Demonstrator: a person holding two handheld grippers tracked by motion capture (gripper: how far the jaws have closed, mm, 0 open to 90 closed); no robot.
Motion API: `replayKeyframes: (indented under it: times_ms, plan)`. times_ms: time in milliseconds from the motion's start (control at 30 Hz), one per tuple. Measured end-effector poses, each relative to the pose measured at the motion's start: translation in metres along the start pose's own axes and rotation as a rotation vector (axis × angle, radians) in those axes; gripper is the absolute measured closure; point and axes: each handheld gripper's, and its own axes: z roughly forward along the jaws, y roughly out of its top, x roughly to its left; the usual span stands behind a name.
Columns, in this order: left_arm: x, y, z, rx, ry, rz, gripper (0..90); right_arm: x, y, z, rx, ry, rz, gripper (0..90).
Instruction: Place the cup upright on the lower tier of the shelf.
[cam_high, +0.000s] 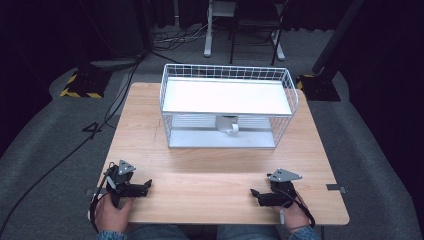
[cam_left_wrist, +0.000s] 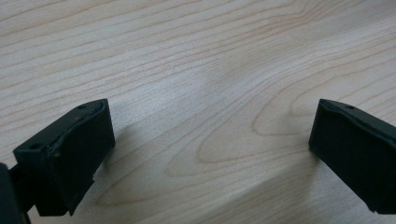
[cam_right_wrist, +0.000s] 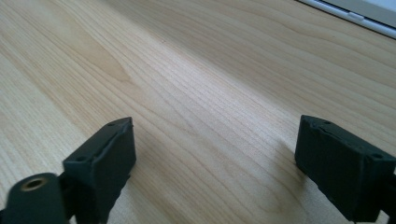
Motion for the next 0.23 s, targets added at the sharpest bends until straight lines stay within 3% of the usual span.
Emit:
replayKeyframes:
  times_ms: [233]
  plan:
    - [0.0,0.0,0.0,0.0,0.0,0.0,0.5,0.0021,0.001,0.0023,0.018,-0.016,0.009,4.0]
